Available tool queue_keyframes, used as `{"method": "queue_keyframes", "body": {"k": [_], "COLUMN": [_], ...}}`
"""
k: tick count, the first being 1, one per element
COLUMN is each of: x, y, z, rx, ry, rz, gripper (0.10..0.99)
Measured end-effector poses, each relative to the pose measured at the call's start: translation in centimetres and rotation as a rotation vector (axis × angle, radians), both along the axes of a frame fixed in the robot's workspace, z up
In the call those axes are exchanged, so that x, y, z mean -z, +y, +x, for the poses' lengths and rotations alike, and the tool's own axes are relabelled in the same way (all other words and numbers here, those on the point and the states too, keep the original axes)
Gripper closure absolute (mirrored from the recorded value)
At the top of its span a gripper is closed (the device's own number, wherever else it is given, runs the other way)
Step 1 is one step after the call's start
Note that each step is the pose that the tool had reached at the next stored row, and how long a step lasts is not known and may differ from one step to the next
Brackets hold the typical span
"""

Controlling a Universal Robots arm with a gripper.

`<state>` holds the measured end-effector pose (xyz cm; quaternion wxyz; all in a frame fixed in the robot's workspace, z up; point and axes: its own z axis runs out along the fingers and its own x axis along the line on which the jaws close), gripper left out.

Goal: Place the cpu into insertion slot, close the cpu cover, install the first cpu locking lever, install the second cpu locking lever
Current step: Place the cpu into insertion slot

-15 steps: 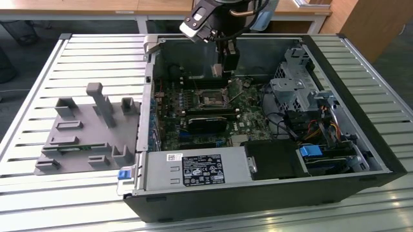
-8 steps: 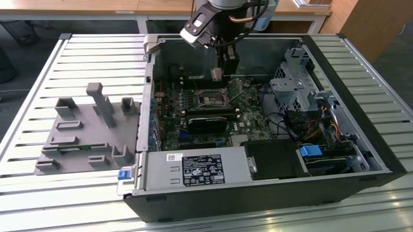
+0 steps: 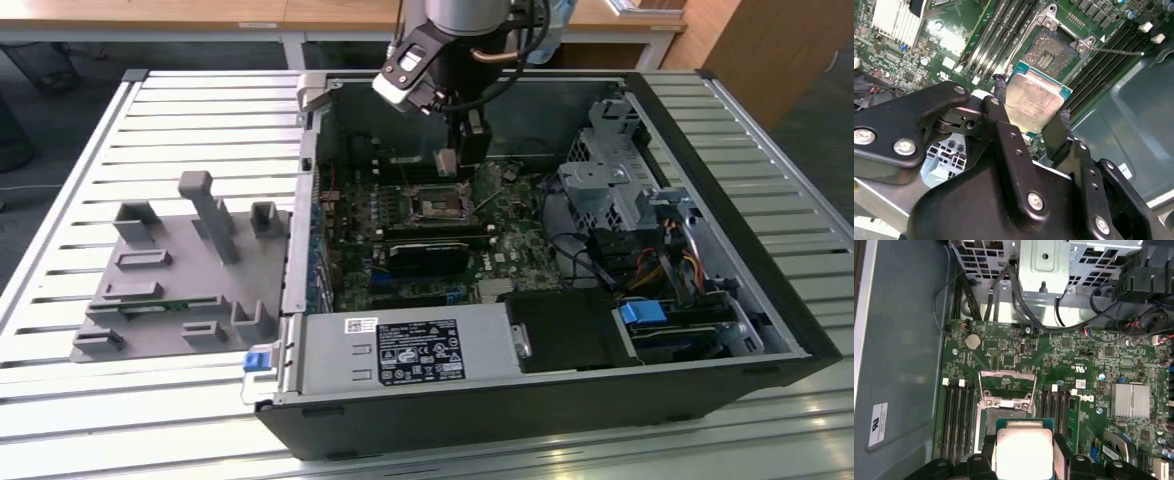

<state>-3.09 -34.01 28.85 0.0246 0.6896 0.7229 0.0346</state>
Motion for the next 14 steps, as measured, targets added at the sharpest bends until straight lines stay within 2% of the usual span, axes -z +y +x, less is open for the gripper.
{"method": "queue_keyframes", "body": {"k": [8, 14], "x": [1.46, 2.55], "y": [0.67, 1.35], "z": [-0.73, -0.85], "rx": [0.0, 0.0], "ry": [0.0, -0.0001], "rz": [-0.002, -0.003], "gripper": [0.549, 0.549]}}
